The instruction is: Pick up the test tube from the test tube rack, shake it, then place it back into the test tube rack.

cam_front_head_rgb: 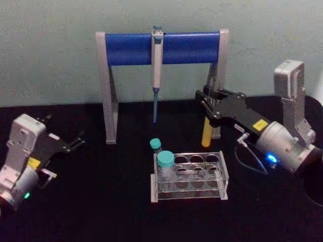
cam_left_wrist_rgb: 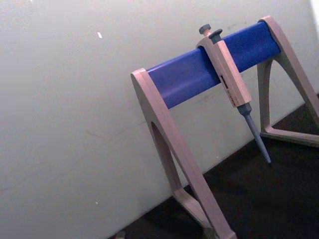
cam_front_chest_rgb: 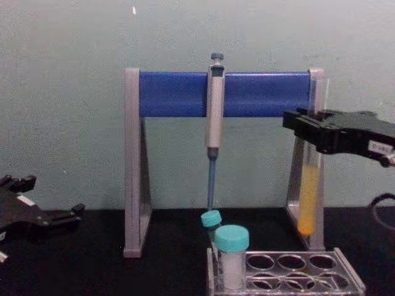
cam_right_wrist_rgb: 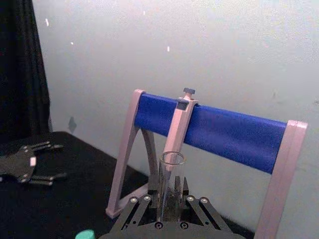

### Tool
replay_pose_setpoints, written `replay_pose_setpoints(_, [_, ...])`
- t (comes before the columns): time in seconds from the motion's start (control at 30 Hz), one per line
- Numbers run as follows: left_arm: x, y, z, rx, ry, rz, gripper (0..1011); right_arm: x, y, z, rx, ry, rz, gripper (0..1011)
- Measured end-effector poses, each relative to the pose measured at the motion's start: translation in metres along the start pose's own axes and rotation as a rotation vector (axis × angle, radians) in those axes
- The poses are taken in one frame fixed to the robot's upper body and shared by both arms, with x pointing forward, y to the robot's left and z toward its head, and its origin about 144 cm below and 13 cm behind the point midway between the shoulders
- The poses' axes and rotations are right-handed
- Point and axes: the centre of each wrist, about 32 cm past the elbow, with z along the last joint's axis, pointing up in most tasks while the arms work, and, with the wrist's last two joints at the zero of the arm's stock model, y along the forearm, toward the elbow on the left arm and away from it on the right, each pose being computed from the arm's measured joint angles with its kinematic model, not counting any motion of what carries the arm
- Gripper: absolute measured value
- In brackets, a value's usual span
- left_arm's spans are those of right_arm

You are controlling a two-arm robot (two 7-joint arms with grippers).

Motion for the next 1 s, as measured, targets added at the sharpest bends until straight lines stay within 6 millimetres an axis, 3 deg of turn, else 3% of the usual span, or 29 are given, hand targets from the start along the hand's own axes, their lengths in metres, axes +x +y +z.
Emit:
replay_pose_setpoints(0.17, [0.0,0.0,0.0,0.0,0.0,0.0,1001,-0.007,-0.014,0.001,-0.02,0.005,0.02,233])
replay_pose_setpoints(0.33, [0.0,0.0,0.0,0.0,0.0,0.0,1001,-0.015,-0.015,-0.002,-0.025,0.025,0.065,233])
replay_pose_setpoints(0.6, [0.0,0.0,0.0,0.0,0.0,0.0,1001,-0.023,0.002,-0.006,-0.002,0.048,0.12,233])
replay_pose_setpoints(1.0, [0.0,0.0,0.0,0.0,0.0,0.0,1001,-0.011,0.023,-0.003,0.022,0.029,0.081,233])
